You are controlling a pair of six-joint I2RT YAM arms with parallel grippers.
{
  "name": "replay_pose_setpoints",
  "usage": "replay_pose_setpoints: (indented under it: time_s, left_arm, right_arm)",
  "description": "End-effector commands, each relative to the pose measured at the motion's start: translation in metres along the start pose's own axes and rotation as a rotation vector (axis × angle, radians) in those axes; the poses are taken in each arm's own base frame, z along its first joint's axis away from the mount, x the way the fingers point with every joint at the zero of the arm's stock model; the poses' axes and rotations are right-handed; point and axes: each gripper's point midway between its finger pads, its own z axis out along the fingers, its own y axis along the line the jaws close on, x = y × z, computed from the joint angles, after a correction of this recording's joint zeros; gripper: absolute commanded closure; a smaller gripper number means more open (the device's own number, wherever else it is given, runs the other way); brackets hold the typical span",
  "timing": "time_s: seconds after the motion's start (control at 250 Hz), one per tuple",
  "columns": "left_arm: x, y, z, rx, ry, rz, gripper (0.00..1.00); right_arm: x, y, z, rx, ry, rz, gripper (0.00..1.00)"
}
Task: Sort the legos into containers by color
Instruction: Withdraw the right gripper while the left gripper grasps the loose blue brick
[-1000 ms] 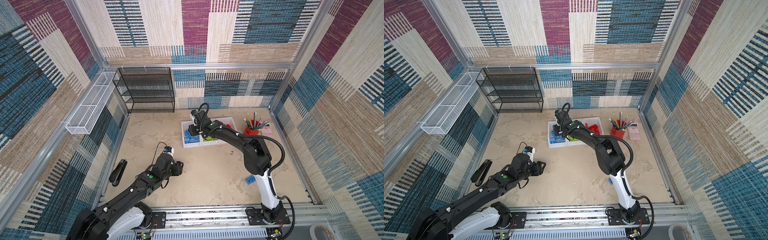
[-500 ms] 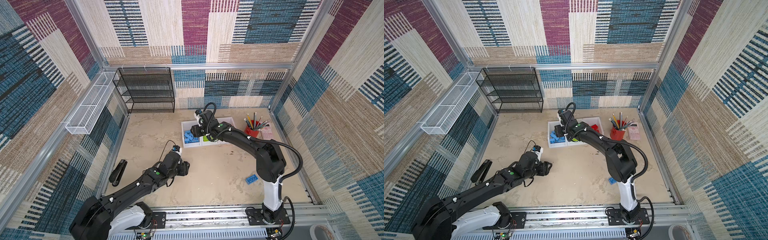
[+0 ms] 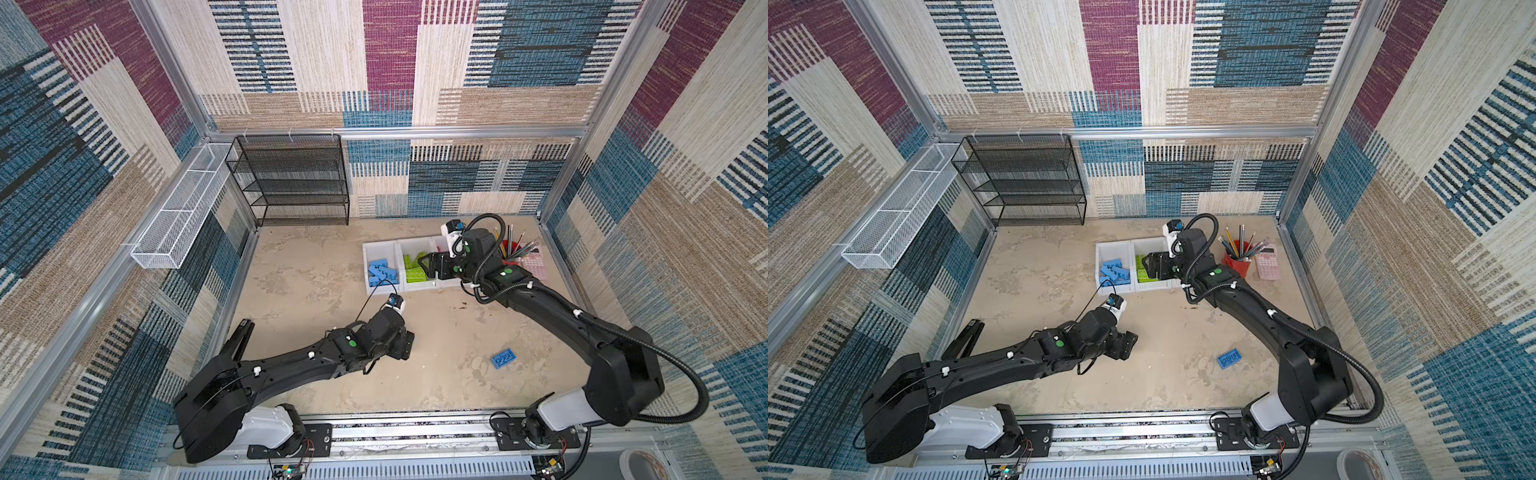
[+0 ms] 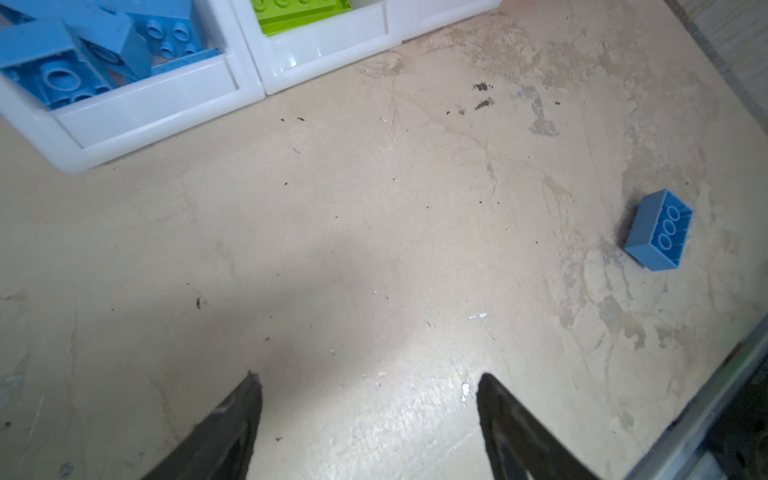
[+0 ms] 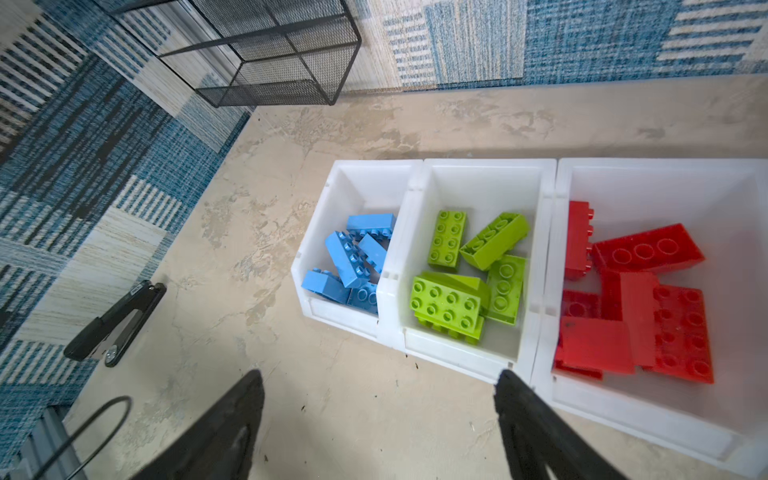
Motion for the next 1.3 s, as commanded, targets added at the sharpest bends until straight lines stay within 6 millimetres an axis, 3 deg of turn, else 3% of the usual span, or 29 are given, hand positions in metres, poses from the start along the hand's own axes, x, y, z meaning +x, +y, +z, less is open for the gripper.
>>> replay_pose_setpoints:
  time_s: [0.0,0.12,0.244,0.464,0.88,1.296]
  left_arm:
    - [-0.004,-0.015,0.007,-0.021,0.002,0.066,0.17]
    - [-0.006,-0.046,0.019,0.016,0.026,0.105,0.16]
    - [-0.005,-0.080,0.031,0.064,0.046,0.153,0.15]
    - [0.011,-0.128,0.054,0.116,0.105,0.225,0.11]
    - [0.033,-0.185,0.074,0.180,0.178,0.297,0.09]
    - [0.041,-0.216,0.108,0.216,0.227,0.367,0.11]
  right_arm:
    - [-0.013,0.004,-0.020,-0.055,-0.076,0.023,0.06]
    - [-0.018,0.003,-0.046,-0.092,-0.129,0.068,0.00]
    - [-0.028,0.000,-0.071,-0.083,-0.184,0.080,0.01]
    - [-0.040,-0.004,-0.097,-0.057,-0.247,0.087,0.01]
    - [-0.053,0.011,-0.112,-0.117,-0.282,0.085,0.01]
    - [-0.055,0.012,-0.112,-0.119,-0.287,0.083,0.01]
